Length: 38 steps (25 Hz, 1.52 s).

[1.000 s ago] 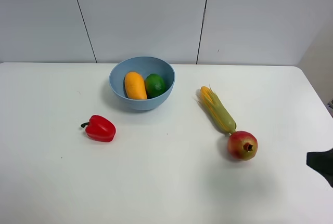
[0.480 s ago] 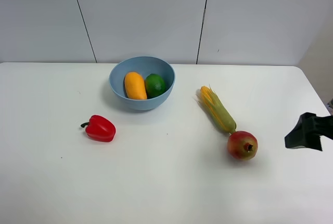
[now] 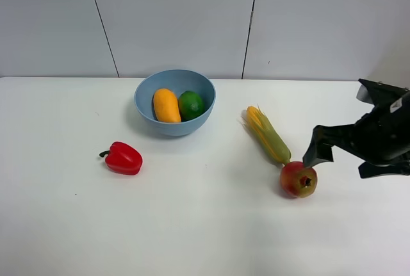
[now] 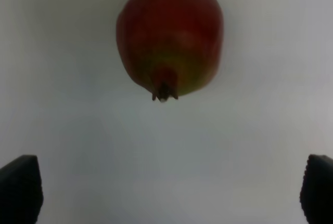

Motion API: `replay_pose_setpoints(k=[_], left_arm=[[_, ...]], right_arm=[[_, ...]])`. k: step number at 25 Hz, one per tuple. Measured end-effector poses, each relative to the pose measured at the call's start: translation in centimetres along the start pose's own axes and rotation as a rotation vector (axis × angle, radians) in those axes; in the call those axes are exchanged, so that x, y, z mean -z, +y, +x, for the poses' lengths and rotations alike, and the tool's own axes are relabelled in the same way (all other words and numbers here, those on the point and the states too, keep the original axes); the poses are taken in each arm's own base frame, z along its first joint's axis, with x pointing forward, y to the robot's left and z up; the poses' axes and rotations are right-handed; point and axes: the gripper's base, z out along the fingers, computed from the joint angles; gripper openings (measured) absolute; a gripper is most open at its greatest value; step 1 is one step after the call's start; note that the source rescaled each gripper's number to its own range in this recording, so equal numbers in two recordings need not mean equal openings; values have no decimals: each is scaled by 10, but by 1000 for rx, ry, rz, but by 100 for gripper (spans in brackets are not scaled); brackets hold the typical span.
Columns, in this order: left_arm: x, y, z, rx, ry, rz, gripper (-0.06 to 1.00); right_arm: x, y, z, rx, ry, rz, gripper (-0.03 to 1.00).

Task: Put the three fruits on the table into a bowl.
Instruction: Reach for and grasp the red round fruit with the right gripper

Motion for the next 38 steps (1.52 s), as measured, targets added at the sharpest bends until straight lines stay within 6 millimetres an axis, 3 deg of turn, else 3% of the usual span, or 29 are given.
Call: replay_pose_setpoints(k=[15, 38], left_arm=[[0, 0, 0, 0, 0, 0, 98], [0, 0, 0, 0, 0, 1, 99]], right_arm=[[-58, 0, -29, -32, 97, 80, 100], [-120, 3, -37, -45, 148, 100, 100]])
